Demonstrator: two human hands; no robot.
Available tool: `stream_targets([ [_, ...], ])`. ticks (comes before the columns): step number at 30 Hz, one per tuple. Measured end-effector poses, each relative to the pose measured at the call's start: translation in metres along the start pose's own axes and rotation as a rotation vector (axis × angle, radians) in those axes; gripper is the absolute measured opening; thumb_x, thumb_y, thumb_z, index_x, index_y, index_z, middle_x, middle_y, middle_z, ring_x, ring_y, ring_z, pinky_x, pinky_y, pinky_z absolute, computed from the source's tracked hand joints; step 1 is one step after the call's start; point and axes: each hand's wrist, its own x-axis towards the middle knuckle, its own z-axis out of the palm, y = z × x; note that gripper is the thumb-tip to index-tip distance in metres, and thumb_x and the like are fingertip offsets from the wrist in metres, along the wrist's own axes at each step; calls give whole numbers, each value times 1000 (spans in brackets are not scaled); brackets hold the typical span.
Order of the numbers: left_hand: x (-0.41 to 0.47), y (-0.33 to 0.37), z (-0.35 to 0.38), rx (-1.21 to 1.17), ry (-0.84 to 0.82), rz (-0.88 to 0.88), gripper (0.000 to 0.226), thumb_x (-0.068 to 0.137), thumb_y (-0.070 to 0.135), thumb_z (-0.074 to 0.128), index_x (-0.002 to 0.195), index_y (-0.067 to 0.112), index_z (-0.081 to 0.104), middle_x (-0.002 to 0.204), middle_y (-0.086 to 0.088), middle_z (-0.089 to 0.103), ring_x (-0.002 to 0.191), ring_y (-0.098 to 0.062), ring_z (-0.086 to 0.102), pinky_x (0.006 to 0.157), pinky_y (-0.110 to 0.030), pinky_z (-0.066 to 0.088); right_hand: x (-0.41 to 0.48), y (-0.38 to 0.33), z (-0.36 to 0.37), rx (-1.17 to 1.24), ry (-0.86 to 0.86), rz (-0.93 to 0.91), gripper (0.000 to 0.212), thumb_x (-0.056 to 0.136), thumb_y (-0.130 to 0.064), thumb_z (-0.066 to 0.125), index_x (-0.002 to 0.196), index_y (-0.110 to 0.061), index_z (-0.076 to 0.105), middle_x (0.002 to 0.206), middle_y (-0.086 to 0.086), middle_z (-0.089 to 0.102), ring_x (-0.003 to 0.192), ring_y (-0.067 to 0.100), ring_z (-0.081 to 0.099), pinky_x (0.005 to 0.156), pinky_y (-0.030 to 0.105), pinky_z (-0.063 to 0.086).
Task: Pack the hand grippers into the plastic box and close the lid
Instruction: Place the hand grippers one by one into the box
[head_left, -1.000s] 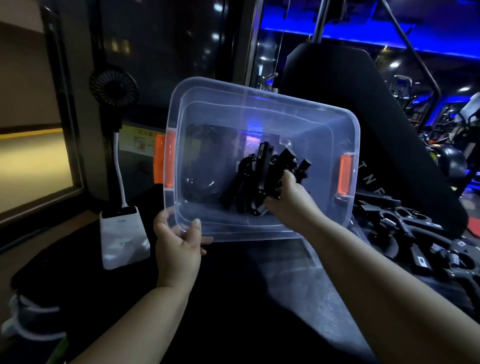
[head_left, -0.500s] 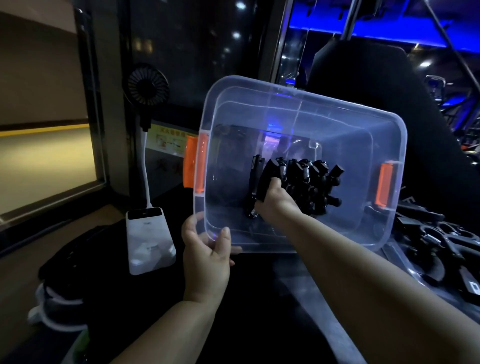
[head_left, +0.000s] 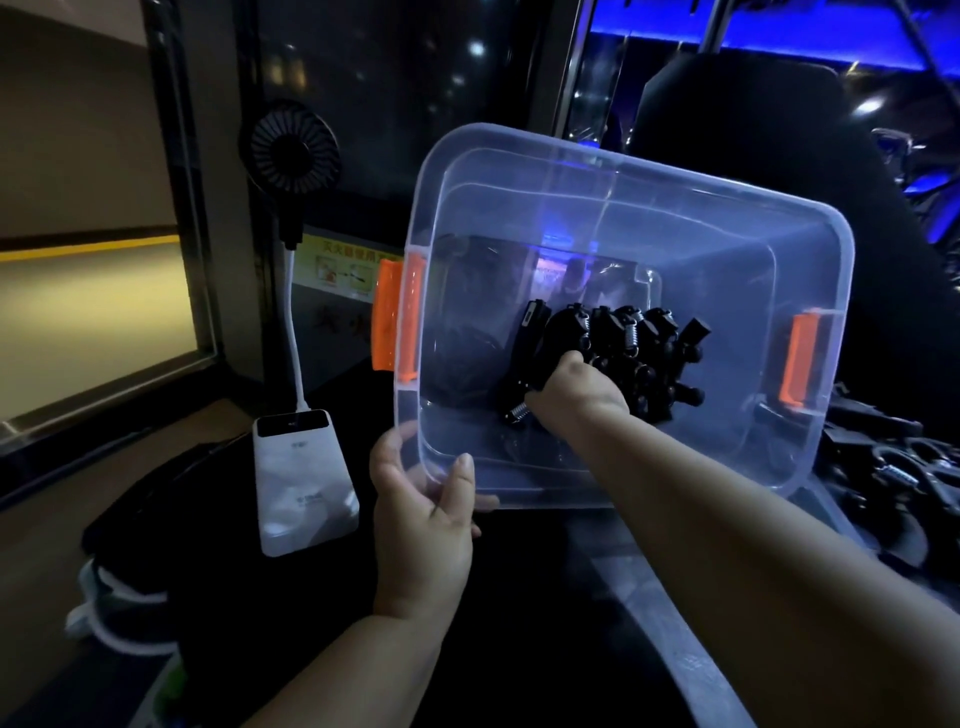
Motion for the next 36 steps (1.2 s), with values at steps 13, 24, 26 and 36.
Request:
stream_targets([
  [13,-1,-3,1,21,29,8,42,92,7,56,121,28,33,71,4,58,58,-18,70,43,-18,45,-8,13,-7,-82,15,-121,56,86,-52,60,117,-8,45,117,14,62,110,34,59,76,34,44],
  [24,2,-5,0,53,24,35,42,93,6,55,123,23,32,80,-5,60,55,-11,69,41,-16,44,-41,52,-30,4,215,-245,41,86,-56,56,88,-16,48,83,4,59,87,31,60,65,31,38],
  [26,4,-7,0,53,35,36,41,93,5,54,124,20,33,79,-4,60,53,-10,68,40,-15,43,-52,68,-33,32,269,-252,38,87,-55,55,81,-18,49,73,-2,53,81,28,58,63,30,37],
  [36,4,-12,-1,107,47,61,45,95,6,53,134,10,30,80,-3,59,51,-5,67,40,-12,43,-85,181,-44,162,479,-107,37,88,-50,56,69,-20,45,64,-3,52,67,24,49,57,30,30],
])
